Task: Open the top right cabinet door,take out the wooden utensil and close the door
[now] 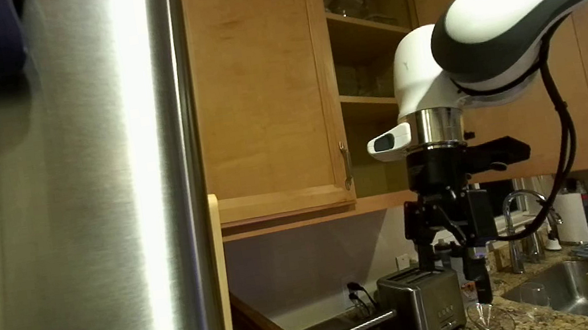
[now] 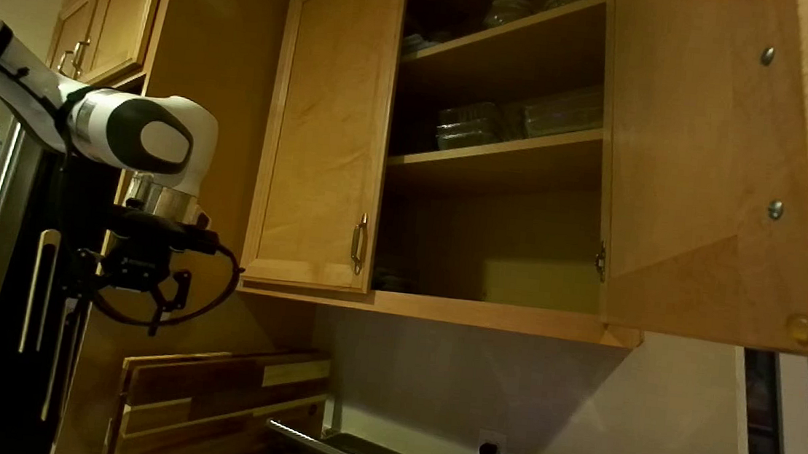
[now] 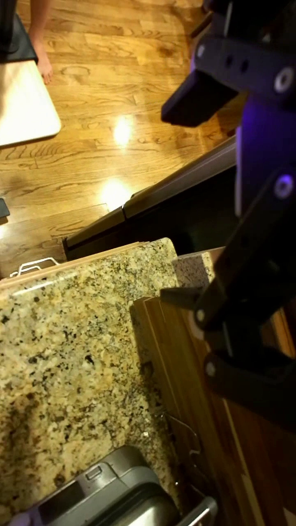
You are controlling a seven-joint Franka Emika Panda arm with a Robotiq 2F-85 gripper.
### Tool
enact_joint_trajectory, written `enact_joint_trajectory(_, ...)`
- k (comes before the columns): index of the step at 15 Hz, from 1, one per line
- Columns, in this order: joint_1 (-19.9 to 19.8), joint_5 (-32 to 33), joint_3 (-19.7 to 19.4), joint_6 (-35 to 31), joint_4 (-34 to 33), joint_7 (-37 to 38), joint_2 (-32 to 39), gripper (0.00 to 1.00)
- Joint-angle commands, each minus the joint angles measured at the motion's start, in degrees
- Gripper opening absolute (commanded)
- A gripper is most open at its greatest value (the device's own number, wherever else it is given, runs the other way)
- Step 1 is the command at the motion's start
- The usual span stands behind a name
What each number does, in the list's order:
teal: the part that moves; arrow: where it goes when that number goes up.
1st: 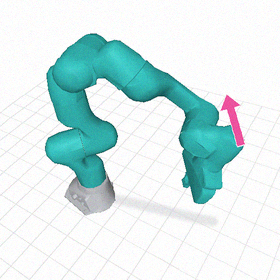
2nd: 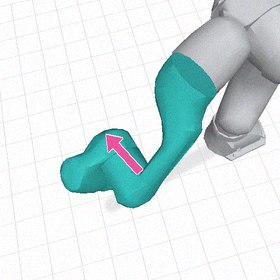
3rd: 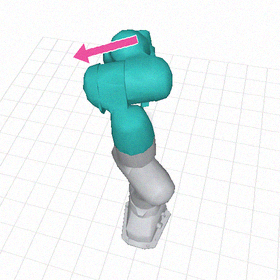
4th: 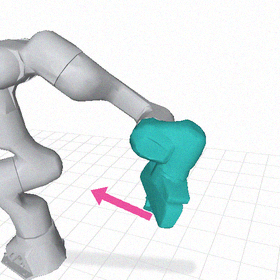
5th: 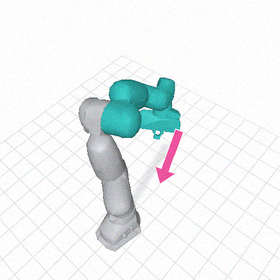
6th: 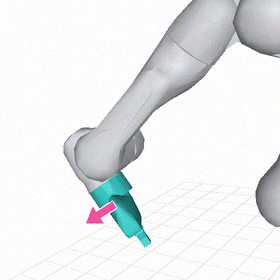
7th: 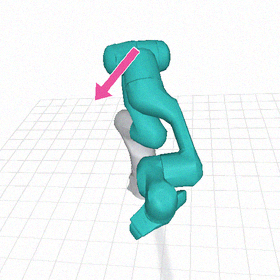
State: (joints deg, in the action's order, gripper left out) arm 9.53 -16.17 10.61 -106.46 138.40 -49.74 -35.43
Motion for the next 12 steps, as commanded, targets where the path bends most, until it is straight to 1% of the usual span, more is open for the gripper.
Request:
enact_joint_trajectory(1, 2.2, -1.4, -2.8, 1.2, 0.7, 10.7, -2.0, 1.00)
enact_joint_trajectory(3, 2.7, -2.5, -3.1, -1.6, 1.9, 15.8, -3.2, 1.00)
enact_joint_trajectory(5, 4.3, -5.4, -3.2, -6.9, 3.9, 18.2, -4.7, 1.00)
enact_joint_trajectory(6, 4.1, -1.9, -4.1, -3.0, 0.4, 15.7, -0.6, 1.00)
enact_joint_trajectory(8, 5.2, -3.1, -4.1, -5.6, 1.3, 17.4, -1.5, 1.00)
enact_joint_trajectory(11, 5.4, -3.3, -4.1, -5.9, 1.7, 18.0, -2.0, 1.00)
enact_joint_trajectory(12, 3.2, -1.1, -2.2, -8.2, 1.9, 22.2, -2.4, 1.00)
